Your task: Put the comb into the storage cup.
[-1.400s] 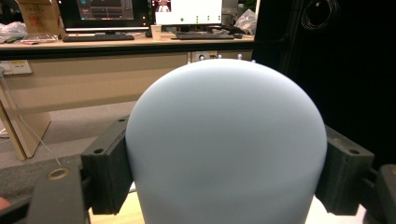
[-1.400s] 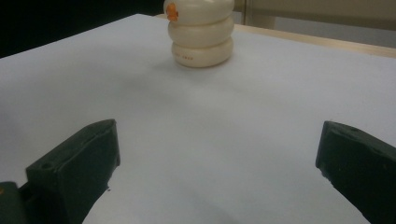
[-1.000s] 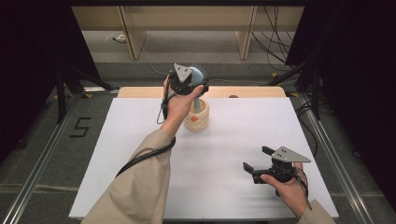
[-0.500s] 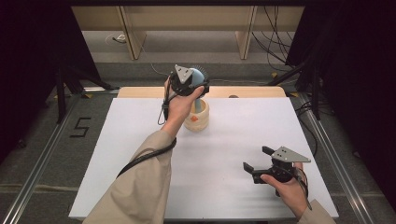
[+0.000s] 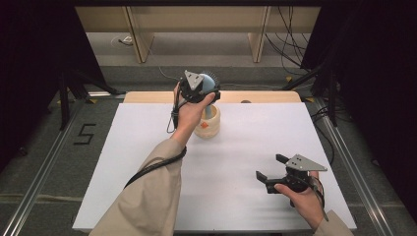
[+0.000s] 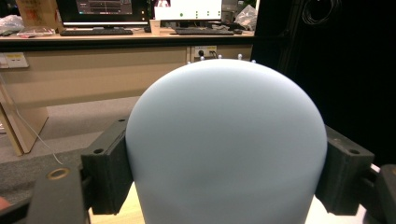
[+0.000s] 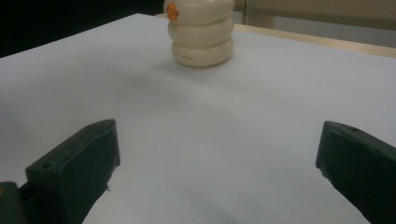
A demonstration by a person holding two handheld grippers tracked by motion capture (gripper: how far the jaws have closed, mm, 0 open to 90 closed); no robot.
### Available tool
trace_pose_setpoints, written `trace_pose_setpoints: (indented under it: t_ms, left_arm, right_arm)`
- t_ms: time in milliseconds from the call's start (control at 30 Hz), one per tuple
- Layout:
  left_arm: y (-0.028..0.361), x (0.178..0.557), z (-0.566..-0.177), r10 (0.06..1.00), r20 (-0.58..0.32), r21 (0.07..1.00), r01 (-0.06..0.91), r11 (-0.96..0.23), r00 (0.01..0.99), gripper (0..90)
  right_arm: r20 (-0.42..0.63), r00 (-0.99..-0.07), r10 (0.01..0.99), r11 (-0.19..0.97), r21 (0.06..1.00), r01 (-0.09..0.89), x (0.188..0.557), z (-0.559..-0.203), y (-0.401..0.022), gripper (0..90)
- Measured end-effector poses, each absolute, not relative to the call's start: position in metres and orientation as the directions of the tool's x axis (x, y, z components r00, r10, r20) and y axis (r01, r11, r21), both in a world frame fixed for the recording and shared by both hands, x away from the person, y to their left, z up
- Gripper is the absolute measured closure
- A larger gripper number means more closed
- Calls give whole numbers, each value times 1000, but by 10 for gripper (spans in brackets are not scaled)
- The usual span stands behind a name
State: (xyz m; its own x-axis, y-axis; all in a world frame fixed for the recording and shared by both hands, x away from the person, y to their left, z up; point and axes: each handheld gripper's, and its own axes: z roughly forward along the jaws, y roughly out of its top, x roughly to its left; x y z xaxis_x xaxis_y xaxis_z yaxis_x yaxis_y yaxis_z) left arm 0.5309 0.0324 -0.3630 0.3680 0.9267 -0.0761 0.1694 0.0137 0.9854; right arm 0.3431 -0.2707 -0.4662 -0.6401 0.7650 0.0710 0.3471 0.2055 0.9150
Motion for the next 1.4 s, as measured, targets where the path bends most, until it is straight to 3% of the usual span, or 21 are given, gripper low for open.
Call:
trace_pose_setpoints:
  t_ms: [1400]
  left_arm:
    - [34, 532, -375, 928, -78, 985, 172, 16, 363, 197]
  right_arm:
    - [73, -640, 765, 205, 915, 349, 343, -466, -271, 5]
